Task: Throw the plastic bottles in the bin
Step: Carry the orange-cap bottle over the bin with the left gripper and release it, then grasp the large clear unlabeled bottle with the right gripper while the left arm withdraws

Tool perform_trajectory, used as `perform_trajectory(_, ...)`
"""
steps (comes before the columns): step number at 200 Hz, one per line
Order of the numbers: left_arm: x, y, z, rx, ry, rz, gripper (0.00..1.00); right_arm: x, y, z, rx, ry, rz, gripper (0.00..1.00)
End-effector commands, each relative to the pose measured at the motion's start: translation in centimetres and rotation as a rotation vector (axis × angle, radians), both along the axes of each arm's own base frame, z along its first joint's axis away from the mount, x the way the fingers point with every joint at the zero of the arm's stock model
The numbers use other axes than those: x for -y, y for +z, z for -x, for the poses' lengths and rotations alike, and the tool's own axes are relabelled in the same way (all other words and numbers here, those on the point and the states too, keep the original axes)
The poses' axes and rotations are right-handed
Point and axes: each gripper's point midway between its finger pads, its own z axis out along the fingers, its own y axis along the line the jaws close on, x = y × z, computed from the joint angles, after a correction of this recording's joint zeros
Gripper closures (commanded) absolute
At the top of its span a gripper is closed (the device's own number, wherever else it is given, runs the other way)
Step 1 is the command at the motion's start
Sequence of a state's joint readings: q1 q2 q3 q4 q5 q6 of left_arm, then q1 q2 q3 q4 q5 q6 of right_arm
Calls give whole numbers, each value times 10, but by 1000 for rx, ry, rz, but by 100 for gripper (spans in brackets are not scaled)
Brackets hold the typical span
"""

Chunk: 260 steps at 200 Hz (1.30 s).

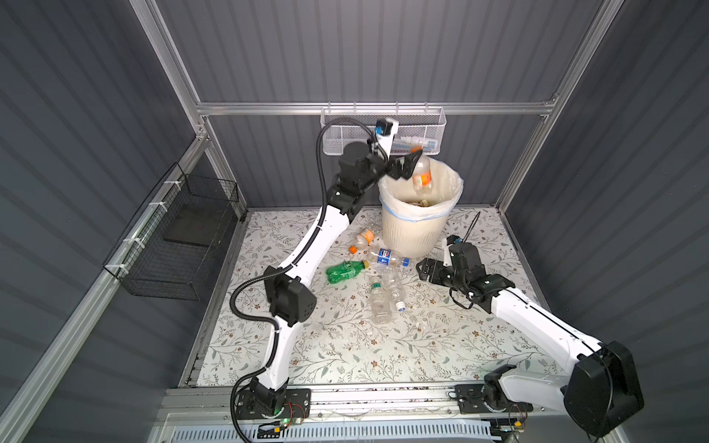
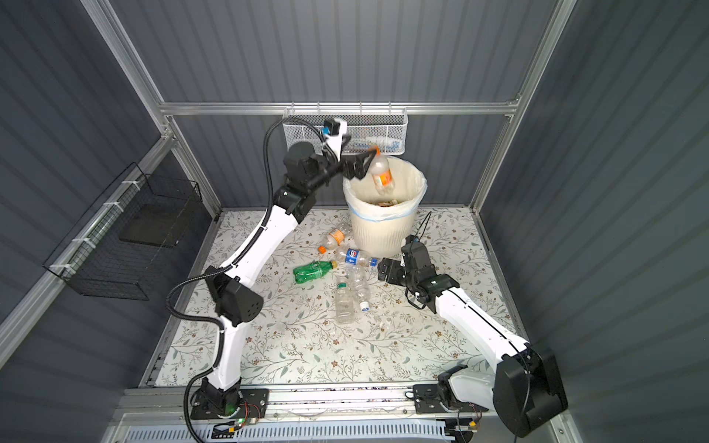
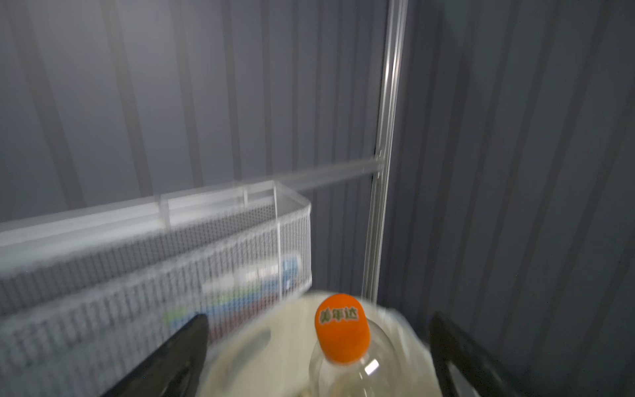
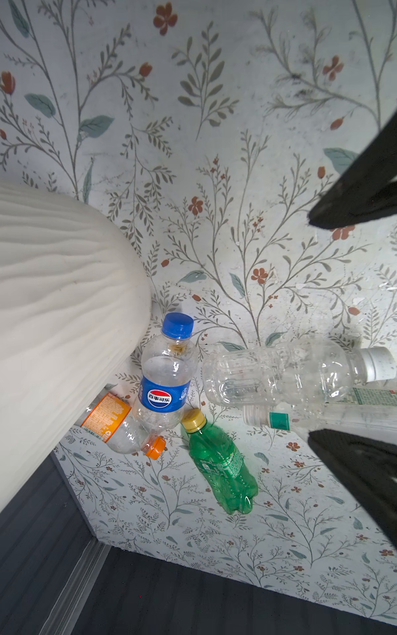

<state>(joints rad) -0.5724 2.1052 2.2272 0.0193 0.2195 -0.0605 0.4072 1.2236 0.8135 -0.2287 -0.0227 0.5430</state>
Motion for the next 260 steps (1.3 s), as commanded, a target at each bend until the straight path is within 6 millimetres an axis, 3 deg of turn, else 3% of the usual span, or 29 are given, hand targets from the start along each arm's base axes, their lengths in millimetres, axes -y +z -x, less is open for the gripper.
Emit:
perform_trajectory(1, -57, 123, 64, 234, 50, 162, 0, 0, -12, 5, -32, 1, 5, 7)
perform_trajectory(22, -71, 131, 83, 272, 70, 145, 0, -9, -16, 1, -49, 28, 4, 7)
perform_trajectory(56, -94, 107, 92, 253, 169, 74, 0, -20, -26, -1, -77, 71, 54, 7)
perform_trajectory(91, -119, 38, 88, 124, 281, -56, 0, -26, -34, 3, -95, 97, 99, 7)
perform_trajectory(124, -141, -26, 92, -6, 351, -170, 0, -46, -43, 7, -120, 156, 127, 7)
perform_trajectory(127, -143, -43, 91, -37, 359, -193, 0, -48, -44, 7, -120, 162, 128, 7)
perform_trajectory(137, -154, -65, 91, -85, 392, -213, 0, -55, -49, 7, -132, 177, 133, 7)
perform_trajectory(163, -175, -124, 99, -227, 435, -228, 0, -73, -59, 3, -148, 207, 138, 8)
perform_trajectory(191, -184, -182, 113, -360, 447, -247, 0, -88, -69, -3, -166, 249, 157, 9)
perform_trajectory(224, -187, -220, 128, -472, 431, -251, 0, -97, -76, -9, -177, 291, 199, 13)
perform_trajectory(260, -188, -243, 134, -536, 432, -244, 0, -102, -85, -16, -179, 311, 230, 16)
